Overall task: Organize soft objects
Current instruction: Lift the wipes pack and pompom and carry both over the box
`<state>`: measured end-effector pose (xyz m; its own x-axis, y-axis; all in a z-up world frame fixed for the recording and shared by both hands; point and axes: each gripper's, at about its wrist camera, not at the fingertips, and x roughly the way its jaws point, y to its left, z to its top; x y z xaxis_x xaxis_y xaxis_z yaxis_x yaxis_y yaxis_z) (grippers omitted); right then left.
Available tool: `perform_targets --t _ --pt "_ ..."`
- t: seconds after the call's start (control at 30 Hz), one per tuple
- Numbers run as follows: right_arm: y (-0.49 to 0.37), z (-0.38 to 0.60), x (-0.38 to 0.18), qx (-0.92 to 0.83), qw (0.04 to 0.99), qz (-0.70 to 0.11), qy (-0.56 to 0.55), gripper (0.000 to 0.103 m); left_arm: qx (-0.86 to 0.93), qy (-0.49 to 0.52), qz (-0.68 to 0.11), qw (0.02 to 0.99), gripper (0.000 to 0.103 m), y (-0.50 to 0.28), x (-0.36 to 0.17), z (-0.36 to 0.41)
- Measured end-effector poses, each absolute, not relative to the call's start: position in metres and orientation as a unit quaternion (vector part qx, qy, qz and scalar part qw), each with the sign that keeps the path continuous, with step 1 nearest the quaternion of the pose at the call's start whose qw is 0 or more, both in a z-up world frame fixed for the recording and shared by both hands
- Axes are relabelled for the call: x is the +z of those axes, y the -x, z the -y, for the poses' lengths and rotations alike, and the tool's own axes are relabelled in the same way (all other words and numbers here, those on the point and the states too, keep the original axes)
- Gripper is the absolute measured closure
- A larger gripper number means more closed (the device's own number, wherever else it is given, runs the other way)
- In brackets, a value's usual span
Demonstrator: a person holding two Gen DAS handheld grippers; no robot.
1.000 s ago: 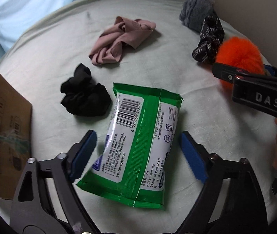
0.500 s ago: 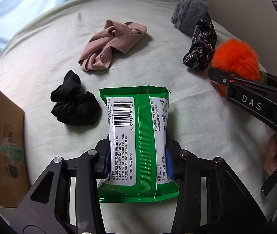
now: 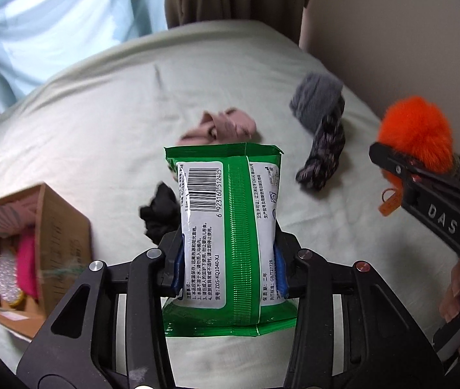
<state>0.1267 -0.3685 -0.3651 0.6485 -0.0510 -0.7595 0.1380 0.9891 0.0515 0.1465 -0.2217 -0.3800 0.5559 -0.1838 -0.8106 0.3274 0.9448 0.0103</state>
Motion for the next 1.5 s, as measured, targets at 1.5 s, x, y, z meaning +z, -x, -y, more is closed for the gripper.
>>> perform_targets --t 1.5 --pt "-0.110 -0.007 -0.139 0.069 0.910 -0.407 -0.032 0.063 -0.030 0.014 -0.446 0.894 0.066 -0.135 -0.174 -0.198"
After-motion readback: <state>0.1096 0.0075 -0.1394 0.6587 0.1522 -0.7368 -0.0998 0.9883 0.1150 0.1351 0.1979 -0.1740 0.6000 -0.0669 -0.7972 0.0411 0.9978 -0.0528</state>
